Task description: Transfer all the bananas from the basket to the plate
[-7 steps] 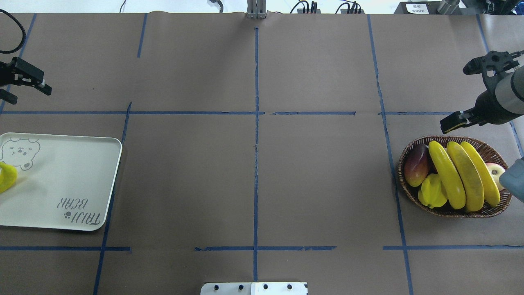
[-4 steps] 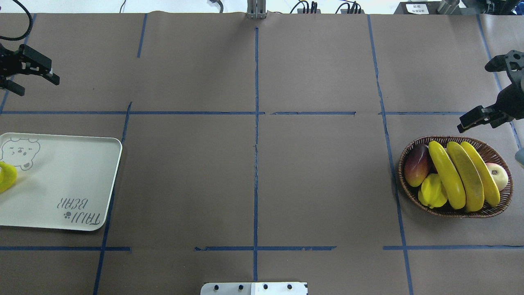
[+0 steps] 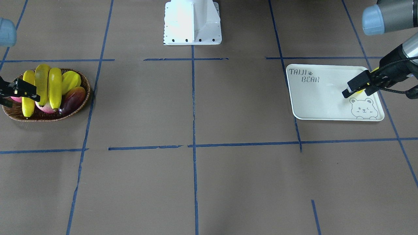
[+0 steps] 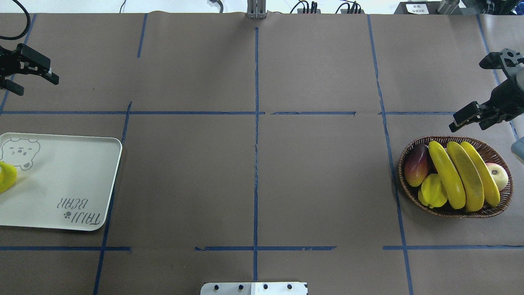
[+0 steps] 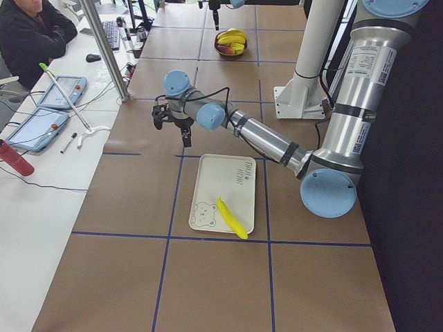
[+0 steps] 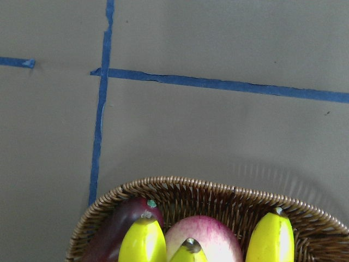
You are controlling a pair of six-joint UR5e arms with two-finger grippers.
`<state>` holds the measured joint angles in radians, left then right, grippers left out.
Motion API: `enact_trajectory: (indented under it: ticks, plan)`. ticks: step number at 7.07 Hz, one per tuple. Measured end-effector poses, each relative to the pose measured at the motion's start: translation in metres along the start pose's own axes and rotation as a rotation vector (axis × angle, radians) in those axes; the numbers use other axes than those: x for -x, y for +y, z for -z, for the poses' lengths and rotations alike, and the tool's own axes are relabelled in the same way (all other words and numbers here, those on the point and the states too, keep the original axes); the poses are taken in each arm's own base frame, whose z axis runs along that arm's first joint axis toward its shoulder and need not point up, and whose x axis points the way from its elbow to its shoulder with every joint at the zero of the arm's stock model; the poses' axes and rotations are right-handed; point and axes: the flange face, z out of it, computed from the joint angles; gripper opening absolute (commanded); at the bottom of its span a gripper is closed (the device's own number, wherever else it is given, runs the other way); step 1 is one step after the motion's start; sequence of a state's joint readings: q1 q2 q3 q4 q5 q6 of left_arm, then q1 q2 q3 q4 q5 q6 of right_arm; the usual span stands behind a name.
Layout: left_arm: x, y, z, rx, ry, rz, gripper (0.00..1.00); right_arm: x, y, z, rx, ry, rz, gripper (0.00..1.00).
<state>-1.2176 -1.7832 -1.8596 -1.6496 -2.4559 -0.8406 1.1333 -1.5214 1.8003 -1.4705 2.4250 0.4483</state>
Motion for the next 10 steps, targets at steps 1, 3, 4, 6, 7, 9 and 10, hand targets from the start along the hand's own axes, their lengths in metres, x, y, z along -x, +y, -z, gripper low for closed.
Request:
enact_trajectory:
  ticks: [1,3,4,6,7,9,10]
  plan:
    - [-0.002,0.001,0.002,-0.003,0.003,-0.004,1.0,-0.002,0.008,-0.011,0.029,-0.008,-0.003,1.0]
    - [-0.004,0.003,0.004,-0.005,0.006,-0.008,1.0,0.005,0.017,-0.031,0.073,-0.011,0.013,0.98]
    - [-0.005,0.004,0.005,-0.006,0.008,-0.01,1.0,0.007,0.019,-0.036,0.085,-0.011,0.018,0.9]
    - [-0.007,0.006,0.008,-0.009,0.012,-0.012,1.0,0.006,0.024,-0.043,0.103,-0.01,0.015,0.84]
    - [-0.008,0.007,0.009,-0.01,0.013,-0.014,1.0,0.004,0.027,-0.044,0.109,-0.011,0.011,0.82]
    - [-0.009,0.007,0.01,-0.01,0.015,-0.015,1.0,0.004,0.03,-0.046,0.119,-0.02,0.009,0.44]
    - [-0.009,0.008,0.01,-0.011,0.016,-0.015,1.0,0.005,0.031,-0.046,0.123,-0.029,0.012,0.23]
